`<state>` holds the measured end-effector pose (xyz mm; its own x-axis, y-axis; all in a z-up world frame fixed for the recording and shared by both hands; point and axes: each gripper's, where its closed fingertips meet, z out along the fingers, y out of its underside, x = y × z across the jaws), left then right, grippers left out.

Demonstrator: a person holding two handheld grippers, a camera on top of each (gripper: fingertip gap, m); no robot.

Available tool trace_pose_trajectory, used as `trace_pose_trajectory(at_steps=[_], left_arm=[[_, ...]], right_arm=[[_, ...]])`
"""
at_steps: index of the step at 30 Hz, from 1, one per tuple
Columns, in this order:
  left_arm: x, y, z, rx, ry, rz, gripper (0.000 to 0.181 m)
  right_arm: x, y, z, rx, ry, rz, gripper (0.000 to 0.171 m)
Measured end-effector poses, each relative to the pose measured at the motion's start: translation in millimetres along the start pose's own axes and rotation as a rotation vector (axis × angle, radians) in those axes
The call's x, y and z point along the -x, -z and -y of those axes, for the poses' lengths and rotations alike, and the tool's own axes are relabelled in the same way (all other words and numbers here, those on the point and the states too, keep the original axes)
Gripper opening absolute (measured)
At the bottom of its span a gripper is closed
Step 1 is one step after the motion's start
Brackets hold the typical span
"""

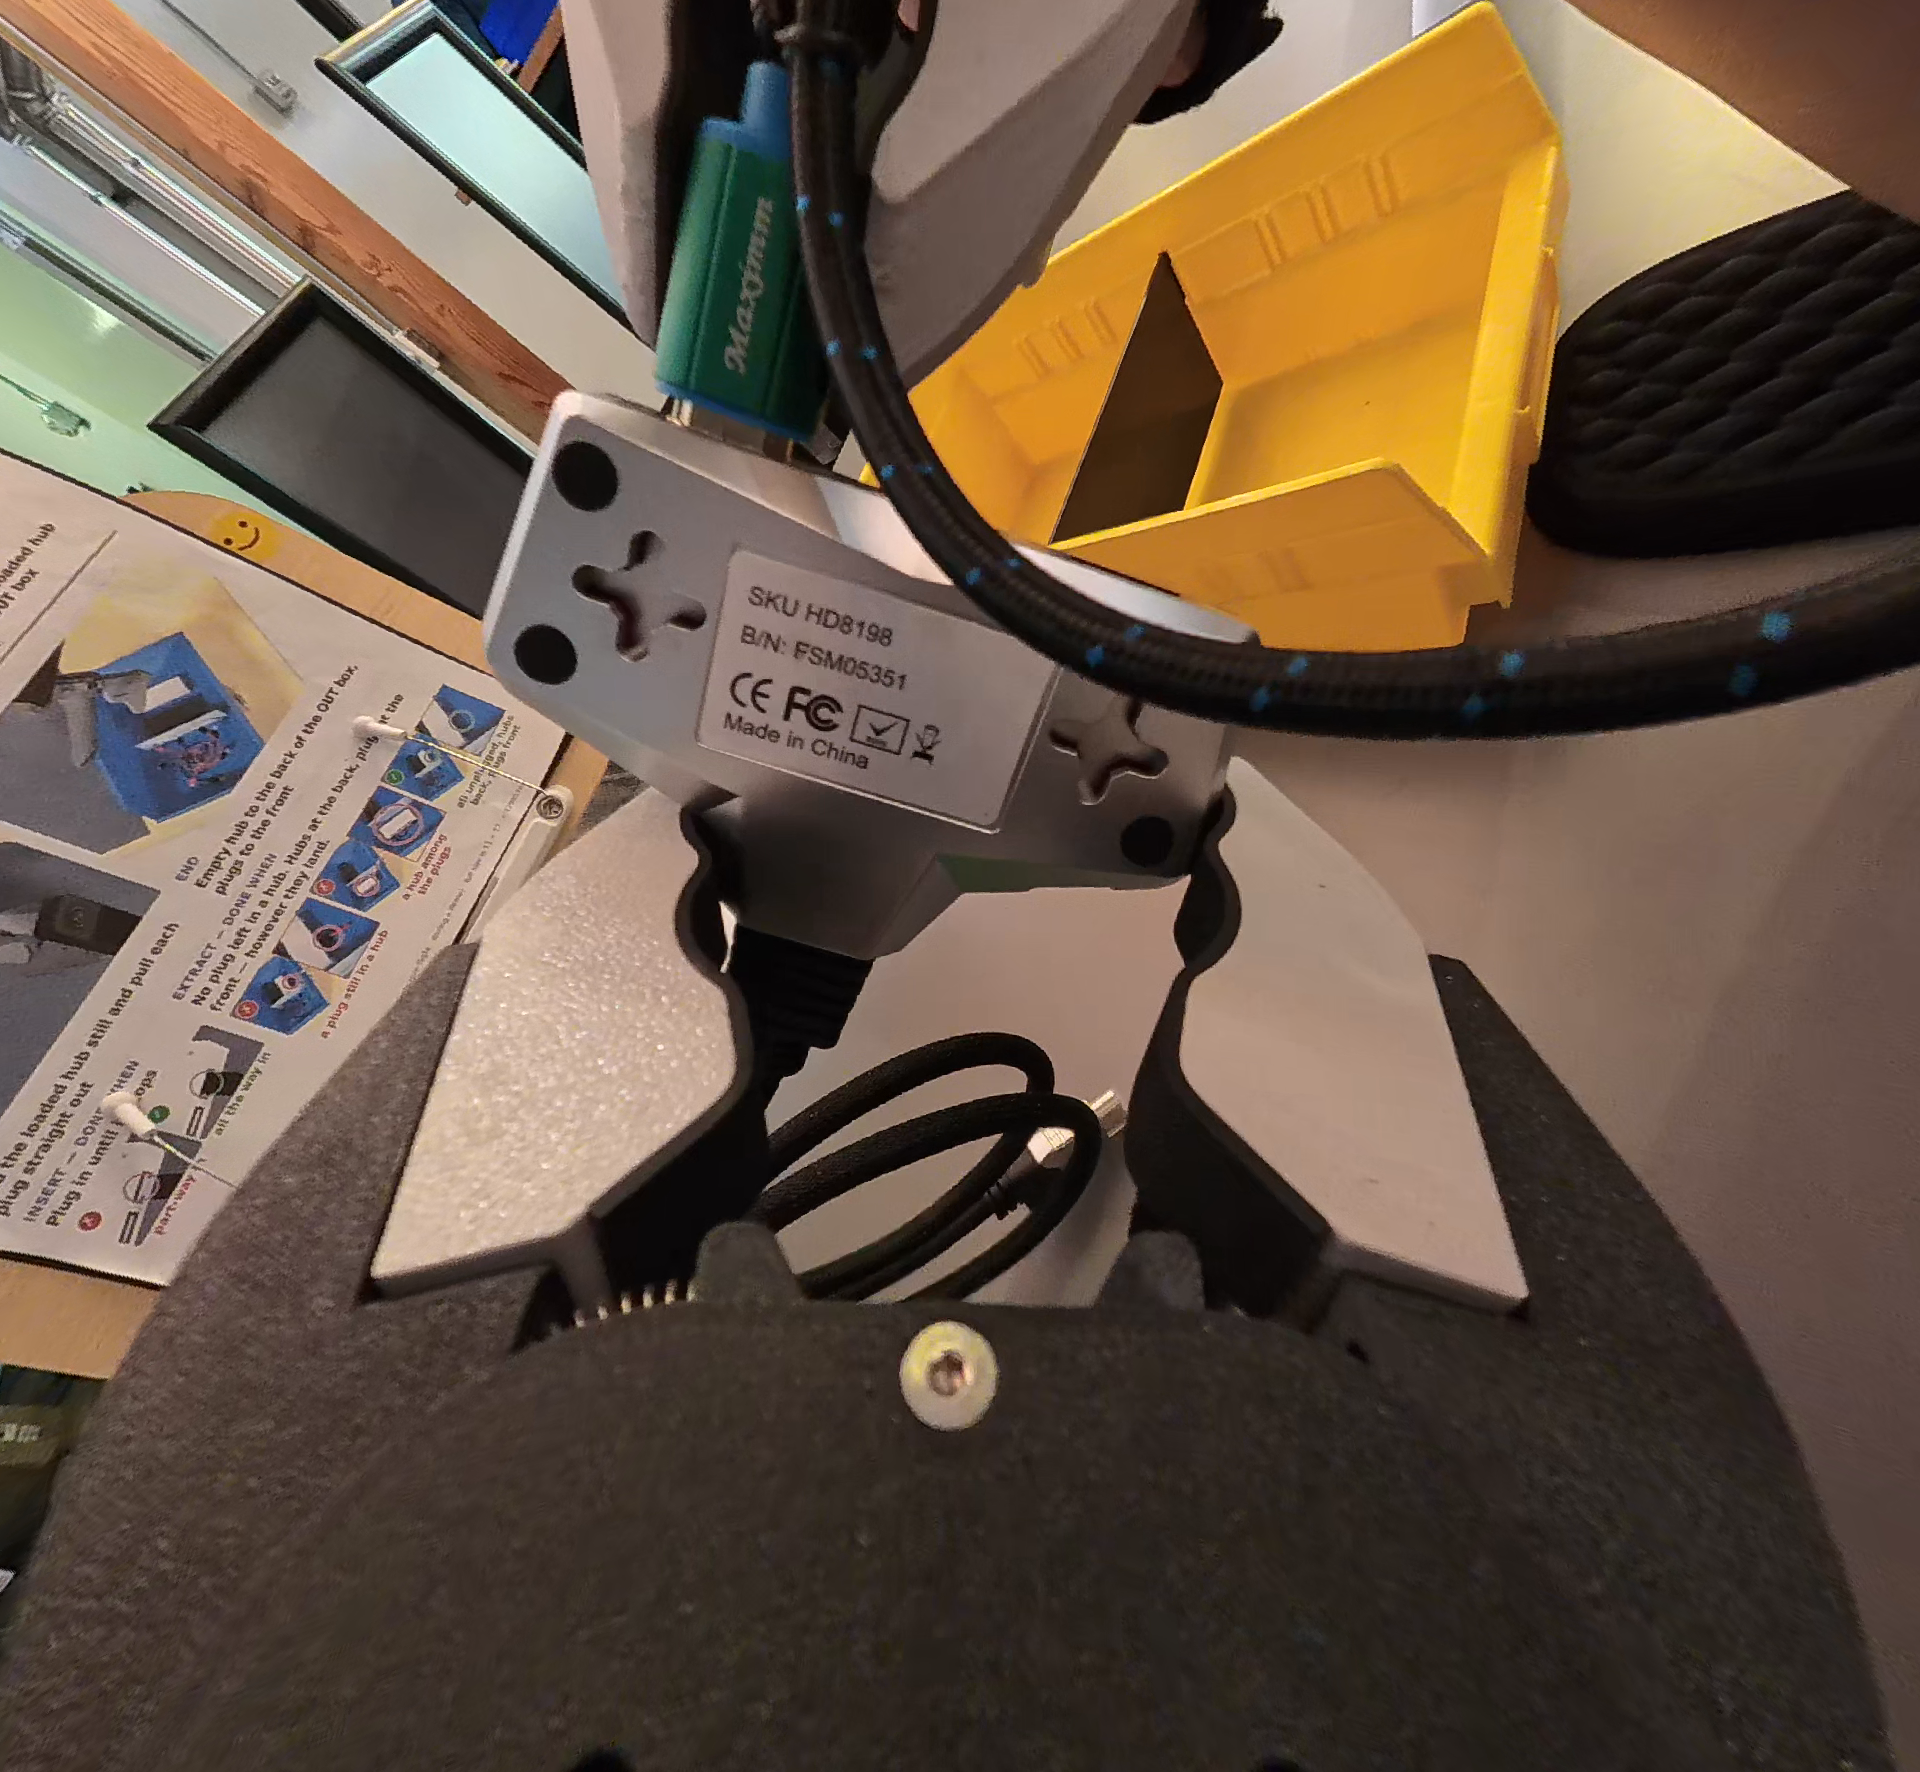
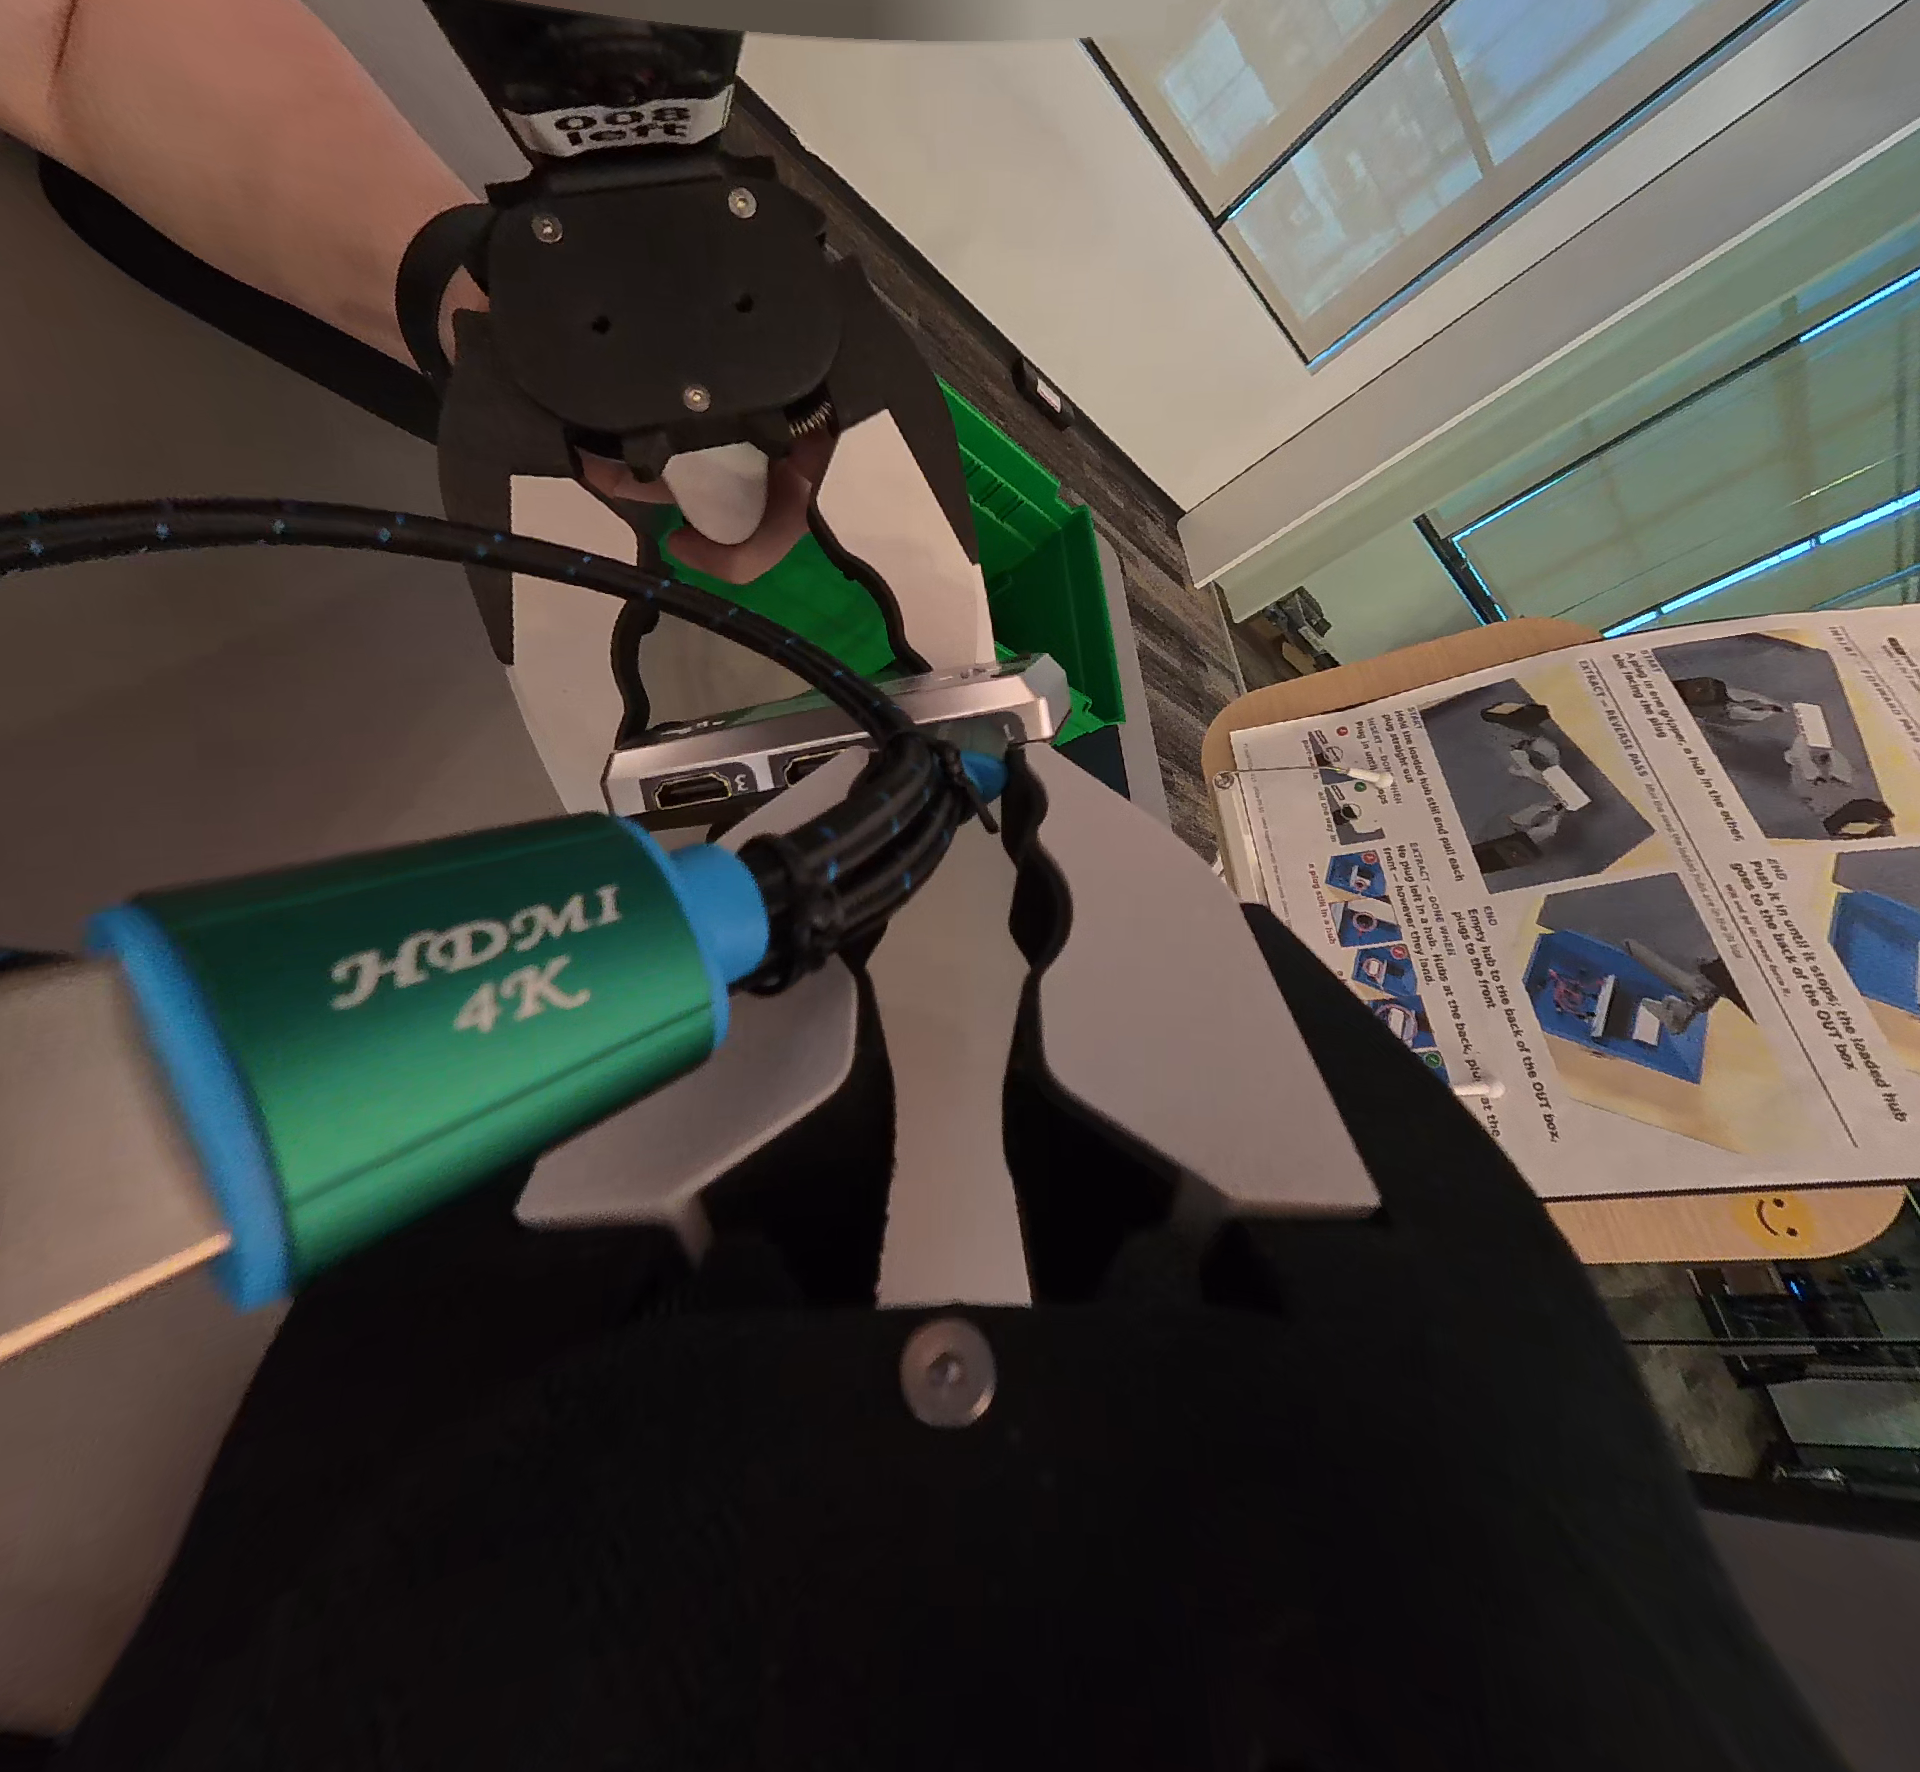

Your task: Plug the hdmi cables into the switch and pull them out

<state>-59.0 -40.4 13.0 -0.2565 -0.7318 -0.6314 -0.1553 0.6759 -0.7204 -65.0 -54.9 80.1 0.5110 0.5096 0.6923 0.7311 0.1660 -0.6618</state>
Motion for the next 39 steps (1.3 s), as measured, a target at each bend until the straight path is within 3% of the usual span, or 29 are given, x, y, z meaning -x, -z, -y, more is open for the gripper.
trace_pose_trajectory(at_steps=[1, 10, 16, 21, 24, 27, 34, 39], left_arm=[[0, 0, -1, 0.004, -0.002, 0.002, 0.086], [17, -7, -19, 0.049, -0.035, 0.044, 0.086], [26, -7, -28, 0.063, -0.013, 0.057, 0.086], [23, -11, -38, 0.107, -0.09, 0.061, 0.086], [16, -16, -43, 0.136, -0.15, 0.064, 0.086], [12, -21, -49, 0.17, -0.201, 0.073, 0.086], [10, -27, -64, 0.296, -0.366, 0.132, 0.086], [0, -31, -71, 0.379, -0.528, 0.154, 0.087]], right_arm=[[0, 0, 0, 0.005, -0.001, -0.001, 0.021], [-8, -9, -15, 0.077, 0.021, -0.055, 0.025], [-26, 10, -30, 0.105, -0.095, -0.108, 0.028], [-63, 32, -31, -0.099, -0.571, -0.139, 0.028], [-65, 23, -16, -0.273, -0.926, 0.018, 0.031], [-42, -4, -38, -0.101, -1.093, 0.144, 0.04], [-2, -37, -62, 0.234, -1.062, 0.163, 0.043], [41, -47, -80, 0.489, -0.993, 0.306, 0.02]])
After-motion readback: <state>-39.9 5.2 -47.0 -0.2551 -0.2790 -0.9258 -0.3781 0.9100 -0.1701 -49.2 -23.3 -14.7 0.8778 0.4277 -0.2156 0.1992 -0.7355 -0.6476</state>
